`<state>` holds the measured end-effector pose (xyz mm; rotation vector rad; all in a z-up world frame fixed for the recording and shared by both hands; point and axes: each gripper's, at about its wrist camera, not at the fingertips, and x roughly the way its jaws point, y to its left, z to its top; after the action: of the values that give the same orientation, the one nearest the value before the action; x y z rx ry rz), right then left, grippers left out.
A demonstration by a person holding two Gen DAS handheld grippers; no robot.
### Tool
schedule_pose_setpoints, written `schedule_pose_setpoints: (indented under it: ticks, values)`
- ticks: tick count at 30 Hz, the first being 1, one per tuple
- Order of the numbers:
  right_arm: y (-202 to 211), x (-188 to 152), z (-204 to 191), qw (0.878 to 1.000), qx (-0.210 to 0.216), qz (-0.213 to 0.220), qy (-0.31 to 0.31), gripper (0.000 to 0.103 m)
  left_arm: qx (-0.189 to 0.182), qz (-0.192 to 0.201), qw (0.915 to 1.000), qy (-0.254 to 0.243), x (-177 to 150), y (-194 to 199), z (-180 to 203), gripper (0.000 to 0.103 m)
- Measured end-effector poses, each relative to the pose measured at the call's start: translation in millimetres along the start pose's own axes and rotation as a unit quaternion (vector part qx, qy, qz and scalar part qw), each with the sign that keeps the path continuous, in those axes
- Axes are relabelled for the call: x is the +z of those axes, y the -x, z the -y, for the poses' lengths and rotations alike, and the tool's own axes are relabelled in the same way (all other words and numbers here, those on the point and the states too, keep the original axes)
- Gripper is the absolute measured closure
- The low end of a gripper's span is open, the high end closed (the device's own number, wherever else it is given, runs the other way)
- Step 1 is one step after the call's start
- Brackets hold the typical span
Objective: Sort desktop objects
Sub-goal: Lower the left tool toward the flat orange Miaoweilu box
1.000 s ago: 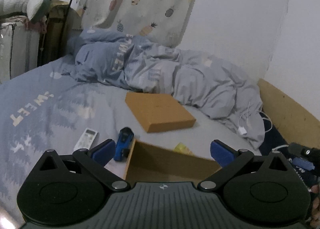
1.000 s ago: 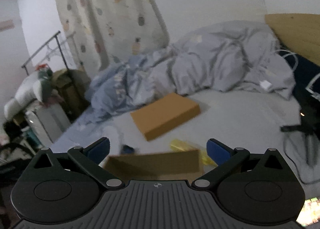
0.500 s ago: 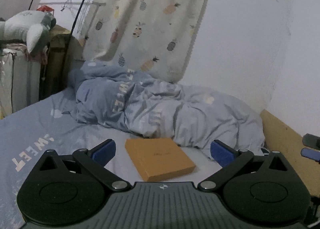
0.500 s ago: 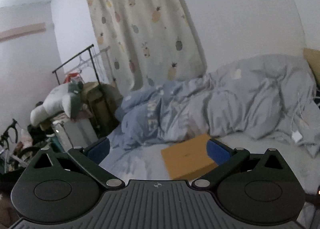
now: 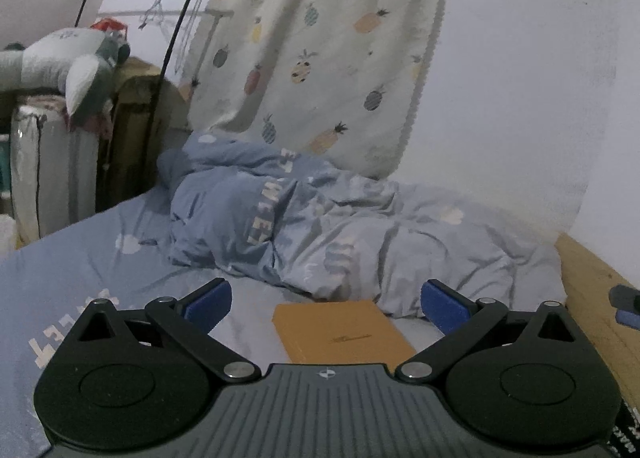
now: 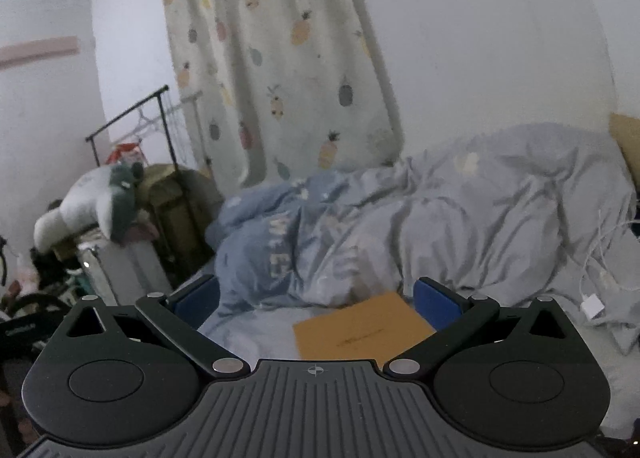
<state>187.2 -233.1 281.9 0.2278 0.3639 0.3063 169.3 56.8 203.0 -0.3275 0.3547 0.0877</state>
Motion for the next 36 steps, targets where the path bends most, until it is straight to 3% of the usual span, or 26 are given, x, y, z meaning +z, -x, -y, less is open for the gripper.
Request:
schedule_pose_setpoints:
  ticks: [12, 23, 30, 36]
  values:
    - [-79.7, -14.9, 29.0, 1.000, 0.003, -0.021, 0.008, 0.000, 0.039, -0.022, 0.9990, -0.001, -10.8, -61.6, 0.5, 0.000]
    - [-170.8, -52.0, 55.2, 0.996, 0.009, -0.084, 0.002, 0.000, 0.058, -0.086, 0.9945, -0.016, -45.7, -143.1, 4.9, 0.000]
    - [-227.3, -76.5, 78.2, 0.991, 0.014, -0.135, 0.014, 0.000, 0.072, -0.145, 0.9867, -0.015, -68.1, -203.7, 4.9, 0.000]
    - [-279.1, -96.4, 106.6, 0.982, 0.010, -0.180, 0.052, 0.000, 0.102, -0.212, 0.9719, 0.013, -88.8, -263.9, 0.0, 0.000]
